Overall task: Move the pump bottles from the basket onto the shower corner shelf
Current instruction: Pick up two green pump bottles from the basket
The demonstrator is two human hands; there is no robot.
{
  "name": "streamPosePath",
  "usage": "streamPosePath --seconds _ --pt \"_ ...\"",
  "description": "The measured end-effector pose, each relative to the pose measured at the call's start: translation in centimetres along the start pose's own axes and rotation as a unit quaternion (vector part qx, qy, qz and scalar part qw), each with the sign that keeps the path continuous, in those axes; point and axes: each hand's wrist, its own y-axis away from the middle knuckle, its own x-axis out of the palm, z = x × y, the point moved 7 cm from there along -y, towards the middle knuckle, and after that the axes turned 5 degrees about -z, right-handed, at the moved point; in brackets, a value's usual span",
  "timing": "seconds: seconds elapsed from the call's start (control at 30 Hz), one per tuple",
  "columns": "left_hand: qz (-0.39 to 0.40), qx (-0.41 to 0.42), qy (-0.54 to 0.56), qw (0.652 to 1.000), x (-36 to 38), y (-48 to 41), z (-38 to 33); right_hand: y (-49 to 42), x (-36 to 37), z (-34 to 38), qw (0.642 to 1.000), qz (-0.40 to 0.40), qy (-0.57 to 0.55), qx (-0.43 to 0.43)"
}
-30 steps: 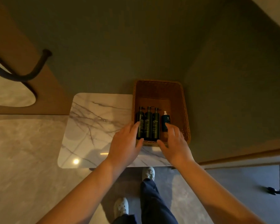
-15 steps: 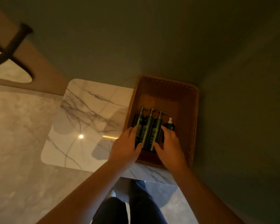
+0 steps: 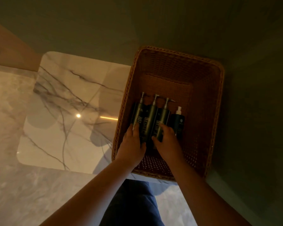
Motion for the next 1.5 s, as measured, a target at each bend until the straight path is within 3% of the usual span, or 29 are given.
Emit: streamPosePath --seconds 0.53,1.17,1.5 --pt "-0.004 -0.003 -0.01 1.0 6.1 -6.6 3.9 -5.8 7.2 -4.3 0.992 -0.007 -0.094 0.079" --pt "-0.014 0.013 -0.046 0.999 7.7 -9.7 4.6 -7.0 5.8 -5.2 0.993 -0.094 0.021 0.071" --pt "-0.024 -0.055 -0.067 0.996 8.3 -9.7 6.1 -7.7 6.7 -4.7 0.998 -0.019 0.04 0.04"
